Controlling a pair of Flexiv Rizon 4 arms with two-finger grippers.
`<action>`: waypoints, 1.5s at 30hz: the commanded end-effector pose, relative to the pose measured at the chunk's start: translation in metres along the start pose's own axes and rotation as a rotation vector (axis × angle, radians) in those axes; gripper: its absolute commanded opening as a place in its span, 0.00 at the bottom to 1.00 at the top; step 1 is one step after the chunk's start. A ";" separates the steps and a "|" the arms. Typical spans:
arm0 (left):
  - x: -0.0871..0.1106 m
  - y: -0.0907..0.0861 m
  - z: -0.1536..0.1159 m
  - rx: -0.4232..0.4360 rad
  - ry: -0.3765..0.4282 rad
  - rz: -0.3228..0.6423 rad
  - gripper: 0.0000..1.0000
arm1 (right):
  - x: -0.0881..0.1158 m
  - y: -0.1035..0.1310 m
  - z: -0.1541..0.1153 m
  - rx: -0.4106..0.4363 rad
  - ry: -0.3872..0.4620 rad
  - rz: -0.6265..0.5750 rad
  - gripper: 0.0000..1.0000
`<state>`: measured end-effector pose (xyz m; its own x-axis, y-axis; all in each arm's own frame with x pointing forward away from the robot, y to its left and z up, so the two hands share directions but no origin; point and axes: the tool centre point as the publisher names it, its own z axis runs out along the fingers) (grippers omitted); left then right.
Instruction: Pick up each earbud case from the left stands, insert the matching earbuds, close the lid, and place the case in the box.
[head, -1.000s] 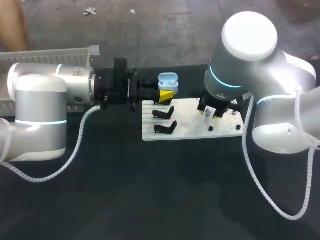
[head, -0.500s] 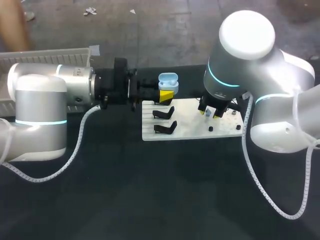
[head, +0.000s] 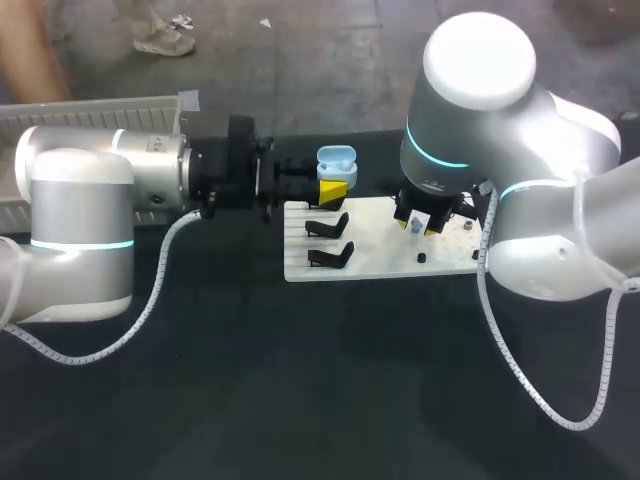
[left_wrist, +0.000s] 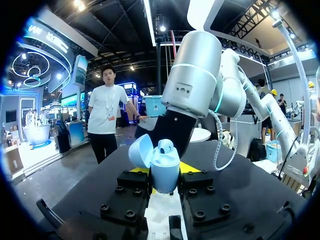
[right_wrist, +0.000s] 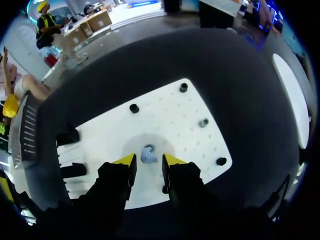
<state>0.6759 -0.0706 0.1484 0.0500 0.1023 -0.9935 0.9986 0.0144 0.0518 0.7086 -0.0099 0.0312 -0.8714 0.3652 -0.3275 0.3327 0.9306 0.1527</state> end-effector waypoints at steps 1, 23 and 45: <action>0.001 -0.002 0.001 -0.008 -0.003 0.004 0.00 | -0.001 0.002 0.002 0.005 0.004 0.002 0.30; 0.001 -0.002 0.001 -0.008 -0.003 0.004 0.00 | 0.000 0.002 0.001 0.012 0.011 0.008 0.00; 0.001 -0.002 0.001 -0.008 -0.003 0.004 0.00 | 0.007 -0.010 -0.073 -0.028 0.084 -0.080 0.00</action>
<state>0.6760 -0.0706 0.1484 0.0500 0.1024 -0.9935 0.9986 0.0144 0.0517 0.6818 -0.0136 0.0819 -0.9189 0.2885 -0.2690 0.2539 0.9545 0.1564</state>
